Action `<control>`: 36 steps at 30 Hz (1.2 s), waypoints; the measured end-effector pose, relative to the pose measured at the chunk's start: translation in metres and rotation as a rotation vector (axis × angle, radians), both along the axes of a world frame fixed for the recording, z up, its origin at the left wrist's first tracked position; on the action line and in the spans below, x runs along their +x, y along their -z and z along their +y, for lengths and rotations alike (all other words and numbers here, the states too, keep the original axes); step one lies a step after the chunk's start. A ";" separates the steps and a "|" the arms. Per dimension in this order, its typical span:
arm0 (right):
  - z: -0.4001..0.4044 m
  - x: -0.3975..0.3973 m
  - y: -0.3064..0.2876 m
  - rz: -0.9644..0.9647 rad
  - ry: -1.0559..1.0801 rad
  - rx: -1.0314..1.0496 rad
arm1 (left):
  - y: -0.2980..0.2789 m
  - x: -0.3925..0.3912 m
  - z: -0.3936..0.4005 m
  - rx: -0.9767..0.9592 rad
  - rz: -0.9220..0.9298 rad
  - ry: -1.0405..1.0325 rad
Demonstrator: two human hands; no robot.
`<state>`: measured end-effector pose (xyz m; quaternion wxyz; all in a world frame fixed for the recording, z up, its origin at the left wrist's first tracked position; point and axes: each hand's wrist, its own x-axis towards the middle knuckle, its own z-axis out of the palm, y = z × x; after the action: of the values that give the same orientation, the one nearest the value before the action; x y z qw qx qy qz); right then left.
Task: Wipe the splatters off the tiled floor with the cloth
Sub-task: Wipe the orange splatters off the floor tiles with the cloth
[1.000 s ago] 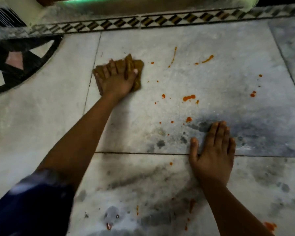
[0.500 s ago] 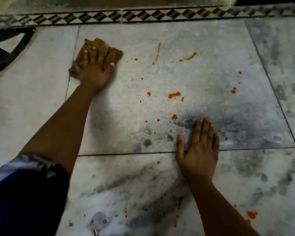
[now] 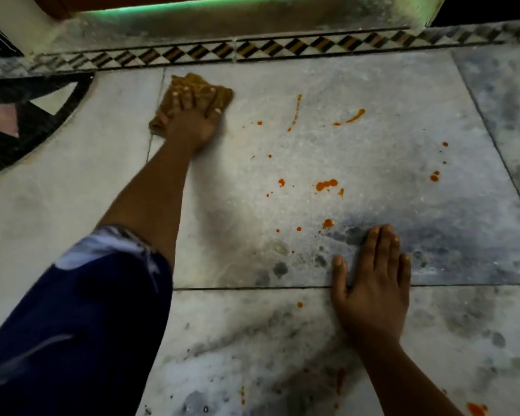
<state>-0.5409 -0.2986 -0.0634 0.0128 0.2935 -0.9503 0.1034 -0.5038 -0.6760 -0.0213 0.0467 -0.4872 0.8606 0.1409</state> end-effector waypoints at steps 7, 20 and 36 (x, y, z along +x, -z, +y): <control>0.000 0.000 -0.001 -0.012 0.011 0.013 | 0.012 0.087 0.026 -0.136 0.043 0.097; 0.001 -0.002 0.003 0.002 0.011 0.000 | 0.000 -0.003 0.052 -0.296 -0.042 0.478; 0.000 -0.001 0.002 0.009 0.006 -0.030 | 0.023 0.015 0.106 -0.220 0.078 0.394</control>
<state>-0.5419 -0.2984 -0.0658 0.0215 0.2908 -0.9495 0.1163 -0.4891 -0.5698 -0.0446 -0.0134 -0.3058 0.9505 0.0530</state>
